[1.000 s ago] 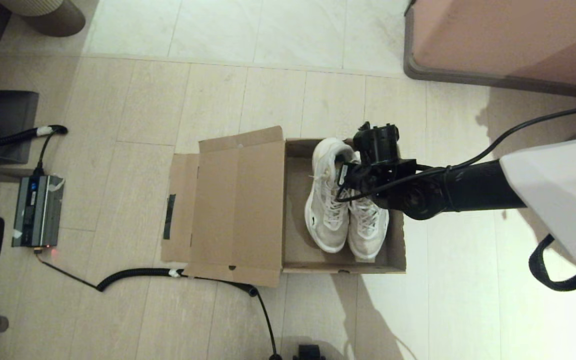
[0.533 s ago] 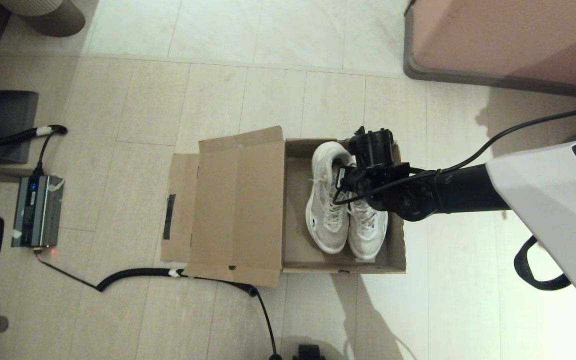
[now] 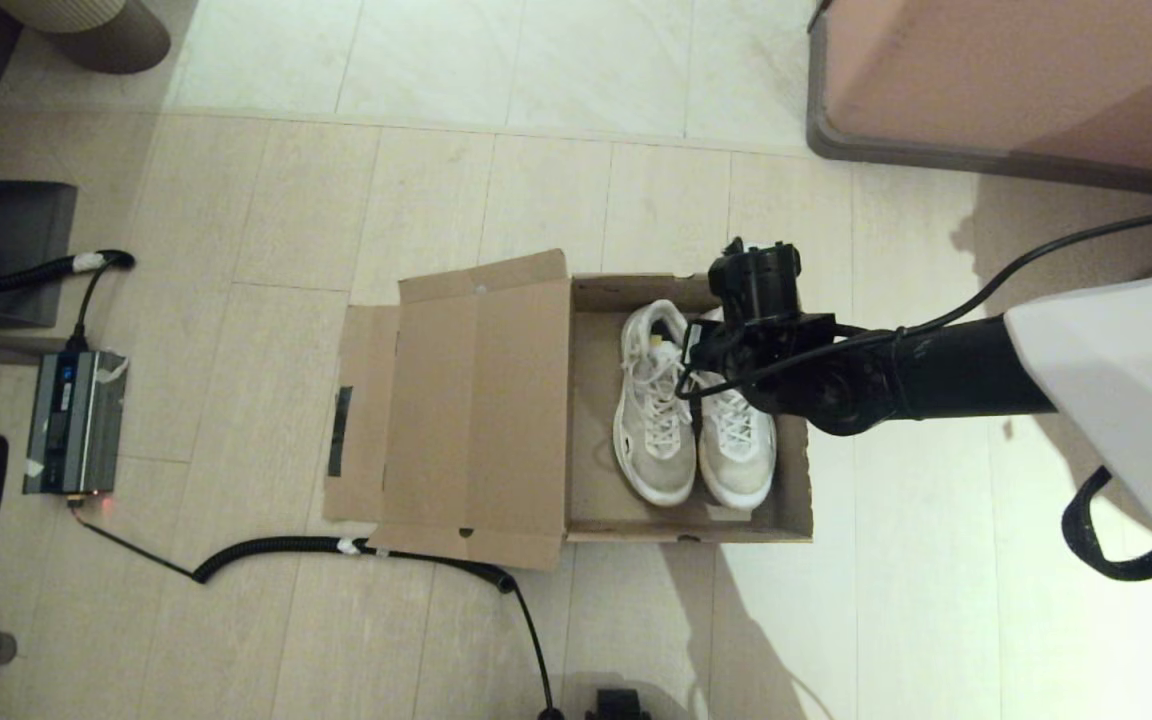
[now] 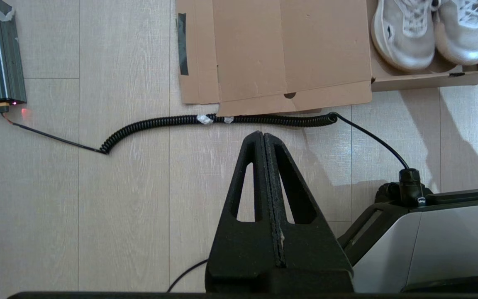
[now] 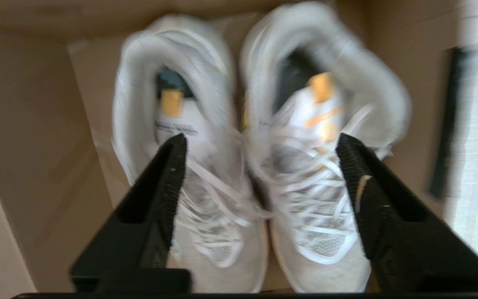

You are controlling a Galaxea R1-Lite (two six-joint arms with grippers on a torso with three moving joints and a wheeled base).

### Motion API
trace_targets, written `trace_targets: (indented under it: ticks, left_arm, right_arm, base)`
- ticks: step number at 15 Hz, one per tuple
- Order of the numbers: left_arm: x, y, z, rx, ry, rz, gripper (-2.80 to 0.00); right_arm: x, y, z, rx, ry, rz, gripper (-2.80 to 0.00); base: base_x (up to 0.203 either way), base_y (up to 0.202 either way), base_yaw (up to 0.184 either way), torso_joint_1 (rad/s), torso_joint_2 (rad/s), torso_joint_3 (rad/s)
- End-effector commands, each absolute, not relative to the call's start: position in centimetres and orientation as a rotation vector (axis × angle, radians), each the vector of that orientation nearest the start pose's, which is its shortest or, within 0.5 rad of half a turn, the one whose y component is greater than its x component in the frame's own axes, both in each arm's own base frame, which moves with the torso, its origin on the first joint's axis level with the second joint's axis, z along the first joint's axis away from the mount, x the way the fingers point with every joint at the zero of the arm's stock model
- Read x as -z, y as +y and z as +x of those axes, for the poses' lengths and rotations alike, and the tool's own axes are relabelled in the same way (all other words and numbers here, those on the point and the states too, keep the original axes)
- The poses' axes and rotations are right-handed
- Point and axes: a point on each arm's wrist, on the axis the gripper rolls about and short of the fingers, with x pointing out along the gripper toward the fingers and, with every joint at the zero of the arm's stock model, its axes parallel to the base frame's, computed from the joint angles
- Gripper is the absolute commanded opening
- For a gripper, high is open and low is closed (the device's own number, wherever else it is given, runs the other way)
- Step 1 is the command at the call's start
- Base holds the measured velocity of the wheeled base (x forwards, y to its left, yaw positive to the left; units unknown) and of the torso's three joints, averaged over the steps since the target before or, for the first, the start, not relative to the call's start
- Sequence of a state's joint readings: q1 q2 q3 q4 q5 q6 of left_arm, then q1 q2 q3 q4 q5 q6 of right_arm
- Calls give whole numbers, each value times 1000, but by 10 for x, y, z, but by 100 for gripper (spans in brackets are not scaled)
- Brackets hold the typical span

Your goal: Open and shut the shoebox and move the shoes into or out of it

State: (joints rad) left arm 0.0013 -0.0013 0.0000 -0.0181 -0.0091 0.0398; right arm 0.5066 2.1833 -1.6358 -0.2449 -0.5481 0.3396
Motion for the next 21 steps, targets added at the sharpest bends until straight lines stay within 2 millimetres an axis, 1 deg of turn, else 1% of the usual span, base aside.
trace_targets:
  ticks: [1, 2, 4, 6, 7, 8, 9, 10, 11, 12, 13, 14, 16, 17, 18, 19, 20, 21]
  left_arm:
    - [-75, 0, -22, 7, -11, 40, -280]
    - [-75, 0, -22, 7, -11, 40, -280]
    - [-75, 0, -22, 7, -11, 40, -280]
    - [-75, 0, -22, 9, -11, 40, -280]
    - [-75, 0, -22, 7, -11, 40, -280]
    - [-75, 0, -22, 7, -11, 40, -280]
    - [-75, 0, -22, 7, -11, 40, -280]
    - [-75, 0, -22, 7, -11, 40, -280]
    - [-75, 0, -22, 7, -11, 40, -280]
    - [-75, 0, -22, 7, -11, 40, -280]
    - [-75, 0, -22, 7, -11, 40, -280]
    - [-75, 0, -22, 9, -11, 40, -280]
    - [-75, 0, -22, 7, -11, 40, -280]
    - [-75, 0, -22, 7, -11, 38, -280]
    - [-75, 0, -22, 8, -11, 38, -280]
    - [-75, 0, -22, 7, -11, 38, -280]
    - [-75, 0, -22, 6, -11, 35, -280]
    - [-75, 0, -22, 6, -11, 35, -280]
  right_arm:
    - [-217, 202, 386, 80, 209, 211, 0]
    - [-234, 195, 372, 75, 186, 223, -280]
    - [-269, 176, 337, 65, 135, 245, -280]
    - [-300, 145, 283, 55, 84, 238, -280]
    - [-310, 122, 254, 68, 57, 234, -280]
    - [-313, 92, 227, 120, 33, 224, -280]
    - [-312, 62, 205, 203, 9, 213, -280]
    - [-311, 28, 176, 316, -34, 212, -280]
    - [-304, 8, 141, 386, -73, 214, -280]
    - [-291, -1, 109, 402, -86, 204, -280]
    - [-265, -5, 78, 388, -63, 166, -280]
    - [-230, -7, 52, 350, -7, 110, -280]
    - [-152, -6, 22, 271, 150, 13, -280]
    - [-122, -5, 10, 227, 190, -17, -280]
    - [-103, -3, 3, 161, 206, -32, -280]
    - [-90, -1, -3, 84, 204, -40, -280]
    - [-83, 0, -7, 44, 186, -41, -280]
    - [-80, 0, -10, 25, 156, -41, -280]
  base:
    - [0, 0, 0, 0, 0, 0]
    - [0, 0, 0, 0, 0, 0]
    - [0, 0, 0, 0, 0, 0]
    - [0, 0, 0, 0, 0, 0]
    - [0, 0, 0, 0, 0, 0]
    - [0, 0, 0, 0, 0, 0]
    - [0, 0, 0, 0, 0, 0]
    - [0, 0, 0, 0, 0, 0]
    - [0, 0, 0, 0, 0, 0]
    - [0, 0, 0, 0, 0, 0]
    - [0, 0, 0, 0, 0, 0]
    - [0, 0, 0, 0, 0, 0]
    - [0, 0, 0, 0, 0, 0]
    - [0, 0, 0, 0, 0, 0]
    - [0, 0, 0, 0, 0, 0]
    - [0, 0, 0, 0, 0, 0]
    - [0, 0, 0, 0, 0, 0]
    - [0, 0, 0, 0, 0, 0]
